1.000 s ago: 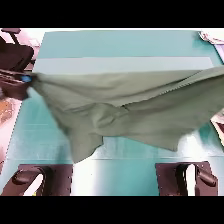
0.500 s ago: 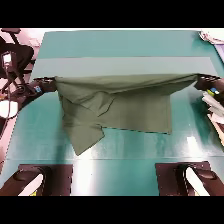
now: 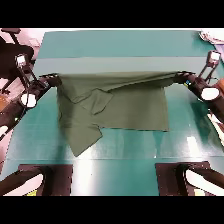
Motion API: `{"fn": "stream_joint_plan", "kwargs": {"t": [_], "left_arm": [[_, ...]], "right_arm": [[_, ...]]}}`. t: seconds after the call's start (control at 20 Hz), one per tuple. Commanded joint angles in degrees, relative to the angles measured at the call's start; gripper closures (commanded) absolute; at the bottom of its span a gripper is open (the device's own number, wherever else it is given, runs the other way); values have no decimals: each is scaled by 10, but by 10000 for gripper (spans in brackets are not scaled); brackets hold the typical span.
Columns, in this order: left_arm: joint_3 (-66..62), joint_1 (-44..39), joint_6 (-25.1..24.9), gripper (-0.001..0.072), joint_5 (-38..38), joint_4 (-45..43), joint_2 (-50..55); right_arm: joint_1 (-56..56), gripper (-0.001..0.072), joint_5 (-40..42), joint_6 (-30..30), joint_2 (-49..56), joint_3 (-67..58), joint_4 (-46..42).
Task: Fold the shirts.
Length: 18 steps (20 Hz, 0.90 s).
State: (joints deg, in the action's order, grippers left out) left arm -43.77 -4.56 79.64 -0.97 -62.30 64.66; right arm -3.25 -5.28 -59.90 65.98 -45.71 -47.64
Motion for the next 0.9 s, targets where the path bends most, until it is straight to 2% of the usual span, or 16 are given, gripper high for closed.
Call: {"fn": "stream_joint_plan", "kwargs": {"t": [0.0,0.25,0.45,0.5,0.55,0.6,0.65,0.7,0.75,0.85], "left_arm": [[-38,1,-1,676,-16,0,59],[-47,1,-2,675,-45,-3,104],[-47,1,-2,675,-104,-3,103],[-47,1,-8,675,-124,-5,103],[-48,1,-22,675,-136,-5,101],[-48,1,-51,674,-132,-5,93],[-48,1,-71,612,-120,-5,85],[-48,1,-82,304,-104,-5,75],[-49,1,-92,102,-87,-5,67],[-57,1,-140,98,-32,-5,52]], "right_arm": [[4,687,-23,0,86,-70,-1],[4,686,-63,0,171,-158,-1],[4,679,-92,0,199,-195,-1],[4,543,-96,0,199,-199,-1],[3,262,-99,0,198,-205,-1],[-2,157,-113,0,198,-214,-2],[-10,157,-134,-2,198,-225,-1],[-19,157,-157,-2,198,-237,-1],[-29,157,-180,-3,198,-248,-1],[-55,157,-234,-2,196,-266,-2]]}}
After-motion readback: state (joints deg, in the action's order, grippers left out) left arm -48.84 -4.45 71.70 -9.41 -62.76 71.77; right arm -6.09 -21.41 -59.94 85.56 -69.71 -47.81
